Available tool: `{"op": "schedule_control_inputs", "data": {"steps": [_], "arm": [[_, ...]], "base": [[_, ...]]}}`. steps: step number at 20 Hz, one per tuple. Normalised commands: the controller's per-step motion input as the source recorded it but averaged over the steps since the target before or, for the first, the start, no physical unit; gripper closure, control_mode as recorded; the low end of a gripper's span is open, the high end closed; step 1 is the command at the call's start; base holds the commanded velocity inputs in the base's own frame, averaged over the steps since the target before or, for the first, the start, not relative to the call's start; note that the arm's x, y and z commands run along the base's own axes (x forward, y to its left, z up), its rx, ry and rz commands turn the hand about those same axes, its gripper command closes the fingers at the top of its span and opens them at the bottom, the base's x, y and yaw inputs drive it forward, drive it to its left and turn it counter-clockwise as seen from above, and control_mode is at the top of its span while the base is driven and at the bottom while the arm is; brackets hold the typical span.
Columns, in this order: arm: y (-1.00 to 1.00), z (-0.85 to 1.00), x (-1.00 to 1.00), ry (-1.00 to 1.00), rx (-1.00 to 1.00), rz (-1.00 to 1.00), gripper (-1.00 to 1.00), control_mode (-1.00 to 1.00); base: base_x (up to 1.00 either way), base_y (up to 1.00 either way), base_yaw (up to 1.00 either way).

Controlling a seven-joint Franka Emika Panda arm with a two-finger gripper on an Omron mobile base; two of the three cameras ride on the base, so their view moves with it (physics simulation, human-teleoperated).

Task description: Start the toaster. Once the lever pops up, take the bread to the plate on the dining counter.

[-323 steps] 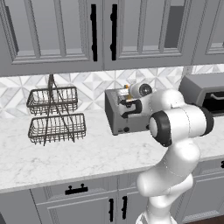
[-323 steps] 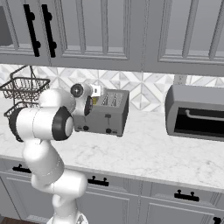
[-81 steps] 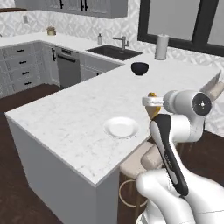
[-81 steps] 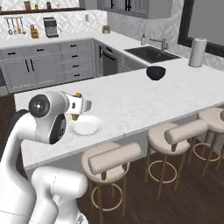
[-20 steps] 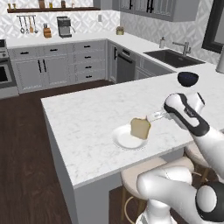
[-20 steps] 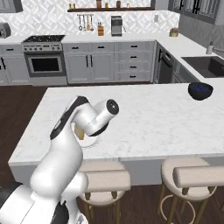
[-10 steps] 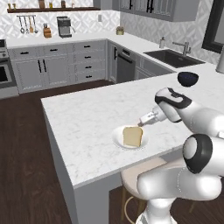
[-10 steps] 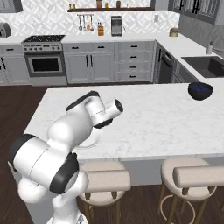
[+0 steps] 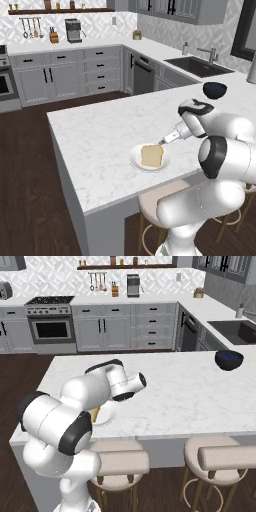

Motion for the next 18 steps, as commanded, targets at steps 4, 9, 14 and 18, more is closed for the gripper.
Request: {"op": "schedule_control_inputs", "data": {"steps": [4, 9, 14, 18], "arm": [[0.0, 0.0, 0.01, -0.15, 0.0, 0.02, 1.0, -1.0], [0.06, -0.17, -0.07, -0.12, 0.0, 0.0, 1.0, -1.0], [0.11, -0.01, -0.03, -0.08, 0.0, 0.0, -1.0, -1.0], [0.0, 0.05, 0.08, -0.05, 0.0, 0.0, -1.0, -1.0]], "base": [[0.0, 0.0, 0.0], [0.0, 0.0, 0.0], [0.0, 0.0, 0.0], [0.0, 0.0, 0.0]]}}
